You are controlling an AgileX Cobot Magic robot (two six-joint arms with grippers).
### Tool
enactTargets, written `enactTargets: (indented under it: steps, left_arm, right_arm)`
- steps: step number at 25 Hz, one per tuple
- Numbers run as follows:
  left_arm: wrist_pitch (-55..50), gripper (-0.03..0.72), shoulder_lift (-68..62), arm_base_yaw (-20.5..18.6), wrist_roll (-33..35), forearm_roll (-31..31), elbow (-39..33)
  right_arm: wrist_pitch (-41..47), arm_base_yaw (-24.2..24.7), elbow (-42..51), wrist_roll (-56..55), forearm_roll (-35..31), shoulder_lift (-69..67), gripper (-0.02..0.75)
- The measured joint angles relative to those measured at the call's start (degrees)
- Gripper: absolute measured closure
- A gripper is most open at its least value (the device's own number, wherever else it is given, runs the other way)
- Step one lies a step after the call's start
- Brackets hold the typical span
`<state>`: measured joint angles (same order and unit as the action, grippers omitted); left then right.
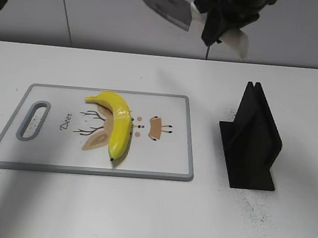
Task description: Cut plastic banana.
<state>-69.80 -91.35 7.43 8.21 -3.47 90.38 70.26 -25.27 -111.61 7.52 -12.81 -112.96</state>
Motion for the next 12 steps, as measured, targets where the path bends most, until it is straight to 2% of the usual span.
enactTargets:
  steps: [5,12]
  left_arm:
    - [0.05,0.106,7.48,-0.02,-0.83,-0.06,-8.98]
    - [-0.15,0.106,20.49,-0.02,-0.88,1.33,-26.5]
  right_arm:
    - [-0.1,0.0,6.3,-6.13,0.0,8.6,0.578]
    - [-2.42,0.0,26.43,-8.66,0.21,24.4,0.578]
